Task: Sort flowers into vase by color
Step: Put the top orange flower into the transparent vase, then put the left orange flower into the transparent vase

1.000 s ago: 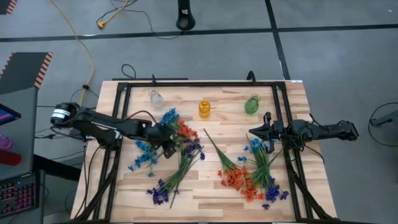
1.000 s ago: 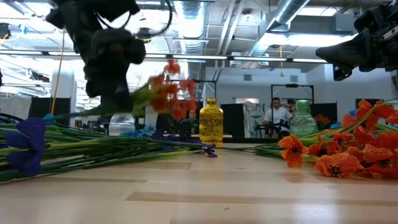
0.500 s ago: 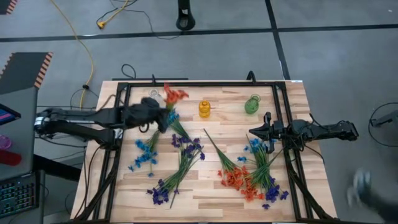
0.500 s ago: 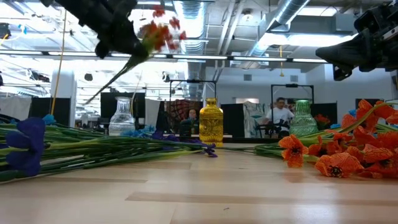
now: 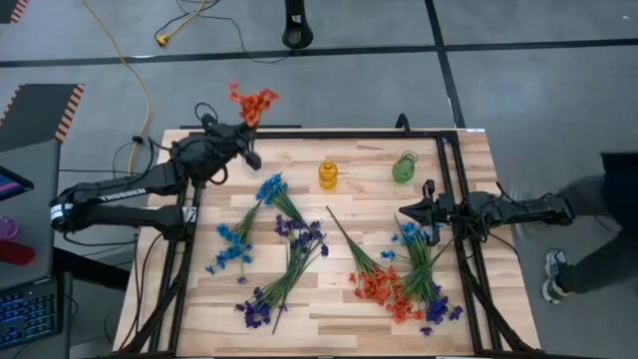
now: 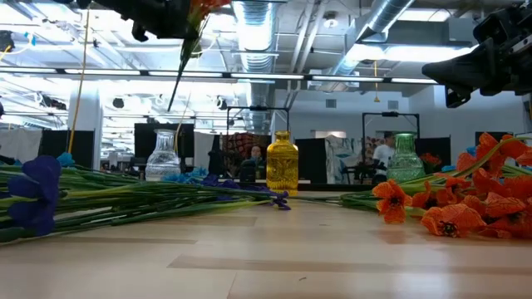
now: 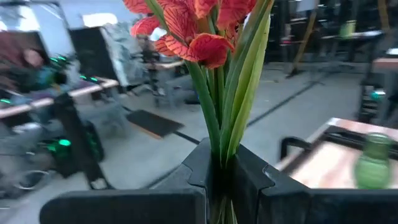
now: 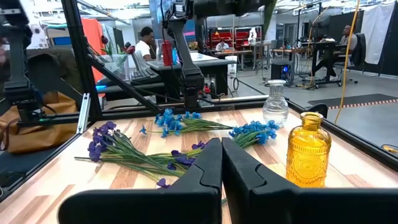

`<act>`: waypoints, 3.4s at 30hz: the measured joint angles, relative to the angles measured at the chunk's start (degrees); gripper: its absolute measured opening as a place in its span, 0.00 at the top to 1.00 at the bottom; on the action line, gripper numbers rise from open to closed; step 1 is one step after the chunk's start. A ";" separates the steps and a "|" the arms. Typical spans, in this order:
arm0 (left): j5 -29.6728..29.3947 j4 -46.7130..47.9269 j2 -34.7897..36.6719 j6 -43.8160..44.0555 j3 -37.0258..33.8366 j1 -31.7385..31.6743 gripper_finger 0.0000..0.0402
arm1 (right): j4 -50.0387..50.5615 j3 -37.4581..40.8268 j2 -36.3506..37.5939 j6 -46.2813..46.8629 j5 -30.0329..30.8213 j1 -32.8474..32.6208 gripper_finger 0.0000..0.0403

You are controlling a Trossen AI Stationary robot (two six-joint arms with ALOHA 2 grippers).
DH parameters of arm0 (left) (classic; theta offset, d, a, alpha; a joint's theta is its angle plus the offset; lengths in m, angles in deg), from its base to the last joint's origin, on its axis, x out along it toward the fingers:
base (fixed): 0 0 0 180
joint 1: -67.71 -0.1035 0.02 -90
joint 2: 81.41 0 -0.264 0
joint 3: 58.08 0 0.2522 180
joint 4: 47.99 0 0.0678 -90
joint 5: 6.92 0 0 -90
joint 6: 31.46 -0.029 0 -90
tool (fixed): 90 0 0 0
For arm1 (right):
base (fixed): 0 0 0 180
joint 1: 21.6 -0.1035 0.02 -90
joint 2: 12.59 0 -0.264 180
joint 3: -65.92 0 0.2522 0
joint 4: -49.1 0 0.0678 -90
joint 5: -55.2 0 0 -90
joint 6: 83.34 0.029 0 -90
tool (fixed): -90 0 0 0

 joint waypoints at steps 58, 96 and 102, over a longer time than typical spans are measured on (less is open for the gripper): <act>12.59 -9.29 -0.02 0.62 -16.61 -18.05 0.68 | 0.00 0.00 0.00 -0.02 0.00 -0.01 0.92; 33.78 33.97 20.02 16.60 -10.40 -17.35 0.35 | -4.38 -1.07 0.02 4.50 0.02 0.00 0.88; 37.16 34.15 19.87 17.33 -10.40 -13.01 0.35 | -6.11 -1.14 0.02 4.66 0.02 0.00 0.75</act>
